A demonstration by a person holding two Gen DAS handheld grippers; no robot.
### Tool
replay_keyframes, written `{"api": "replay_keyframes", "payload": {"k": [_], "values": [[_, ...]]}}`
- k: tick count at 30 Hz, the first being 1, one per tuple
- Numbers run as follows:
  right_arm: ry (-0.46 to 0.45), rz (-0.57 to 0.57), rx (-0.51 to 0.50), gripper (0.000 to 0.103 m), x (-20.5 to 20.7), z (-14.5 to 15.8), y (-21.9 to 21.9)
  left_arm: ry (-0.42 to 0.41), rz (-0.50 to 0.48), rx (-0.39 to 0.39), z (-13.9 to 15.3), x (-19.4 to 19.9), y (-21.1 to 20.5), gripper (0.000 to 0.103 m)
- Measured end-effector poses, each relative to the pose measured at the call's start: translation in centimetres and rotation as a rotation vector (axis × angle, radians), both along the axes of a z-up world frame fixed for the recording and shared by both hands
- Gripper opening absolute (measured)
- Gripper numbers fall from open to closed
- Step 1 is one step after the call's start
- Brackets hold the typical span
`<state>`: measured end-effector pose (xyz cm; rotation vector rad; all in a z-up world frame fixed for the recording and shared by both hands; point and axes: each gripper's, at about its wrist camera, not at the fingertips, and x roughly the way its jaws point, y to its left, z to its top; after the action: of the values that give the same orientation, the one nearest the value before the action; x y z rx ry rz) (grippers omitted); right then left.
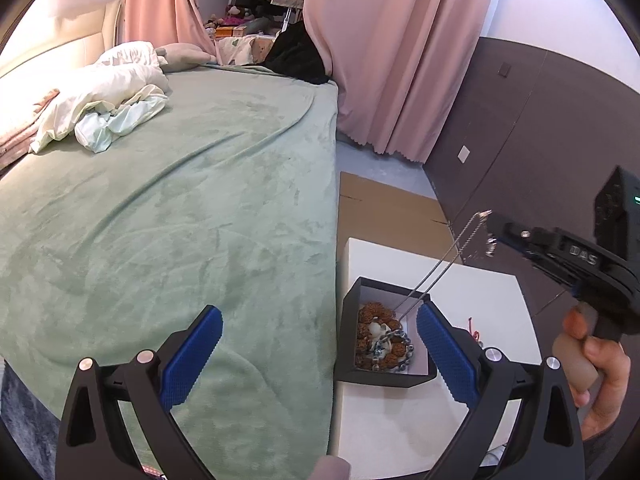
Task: Organize jewelry
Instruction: 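Carry the silver chain necklace into the black box and open the right gripper, then reach the left gripper to the white butterfly pendant and grasp it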
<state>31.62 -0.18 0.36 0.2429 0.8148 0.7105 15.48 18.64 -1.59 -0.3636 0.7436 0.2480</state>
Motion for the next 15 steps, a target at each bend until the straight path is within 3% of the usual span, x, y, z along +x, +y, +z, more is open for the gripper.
{"api": "replay_keyframes", "payload": {"k": [3, 10, 15], "values": [[0.012, 0.012, -0.012, 0.015, 0.5, -0.8, -0.1, 0.001, -0.003, -0.001, -0.2, 0.5, -0.3, 0.094], [0.134, 0.025, -0.032, 0.017, 1.6, -4.5, 0.1, 0.005, -0.014, 0.011, -0.3, 1.0, -1.1, 0.094], [0.142, -0.003, -0.067, 0.032, 1.3, -4.7, -1.0, 0.008, -0.016, 0.012, -0.3, 0.8, -1.4, 0.094]]}}
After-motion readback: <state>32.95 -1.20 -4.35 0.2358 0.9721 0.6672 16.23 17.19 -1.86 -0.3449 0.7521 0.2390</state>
